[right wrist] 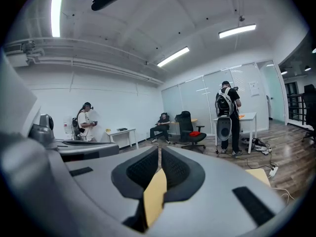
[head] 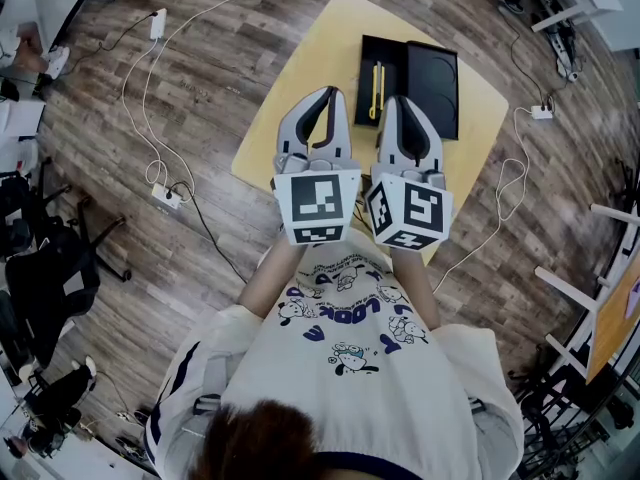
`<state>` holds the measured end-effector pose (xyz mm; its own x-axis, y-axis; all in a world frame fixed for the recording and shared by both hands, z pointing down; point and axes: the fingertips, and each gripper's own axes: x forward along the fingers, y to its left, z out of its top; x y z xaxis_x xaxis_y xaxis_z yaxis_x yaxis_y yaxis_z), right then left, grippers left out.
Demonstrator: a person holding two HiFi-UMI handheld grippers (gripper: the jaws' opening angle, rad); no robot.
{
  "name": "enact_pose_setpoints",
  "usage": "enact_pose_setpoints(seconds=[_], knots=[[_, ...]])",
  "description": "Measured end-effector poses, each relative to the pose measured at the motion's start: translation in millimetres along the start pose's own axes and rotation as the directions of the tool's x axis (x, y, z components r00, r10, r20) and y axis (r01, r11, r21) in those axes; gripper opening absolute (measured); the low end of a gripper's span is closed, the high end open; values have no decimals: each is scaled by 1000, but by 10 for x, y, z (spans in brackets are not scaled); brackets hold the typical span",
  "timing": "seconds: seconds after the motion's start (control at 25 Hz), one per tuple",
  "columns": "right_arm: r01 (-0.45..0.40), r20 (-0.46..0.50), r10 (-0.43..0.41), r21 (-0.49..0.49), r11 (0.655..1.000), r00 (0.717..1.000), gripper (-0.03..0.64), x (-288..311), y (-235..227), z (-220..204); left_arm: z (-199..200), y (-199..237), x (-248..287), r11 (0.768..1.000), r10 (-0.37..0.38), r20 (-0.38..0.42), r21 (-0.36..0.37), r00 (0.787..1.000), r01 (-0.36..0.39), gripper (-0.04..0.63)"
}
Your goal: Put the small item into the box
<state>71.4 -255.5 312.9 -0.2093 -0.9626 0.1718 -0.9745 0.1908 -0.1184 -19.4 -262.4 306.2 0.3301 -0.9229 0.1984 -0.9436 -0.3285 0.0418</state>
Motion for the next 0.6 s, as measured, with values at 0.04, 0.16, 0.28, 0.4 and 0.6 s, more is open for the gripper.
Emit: enact_pose_setpoints(seconds=[0.04,0.16,0.28,0.4,0.6], knots=[[0,-1,0,1,1000,1000,41,1,0,-5,-2,0,1,1000,0,0,1,1000,0,17],[-1,-2,1,2,1000,1000,41,-4,2,-15,-17,-2,-3,1000,1,-4,-2,1000,-1,17],[0,-1,0,-2,1000,1000,41,-15,17,-8,-17,4,-24,1000,3,-4,-2,1000,-3,17],[-2,-1,2,-4,1000,1000,41,-30,34,-3,-10,10,-48,1000,6,0,-2,1000,-6,17],[-4,-2,4,-7,1000,1000,41,-50,48,-4,-14,12,-73,1000,9,2,-4,1000,-9,17]])
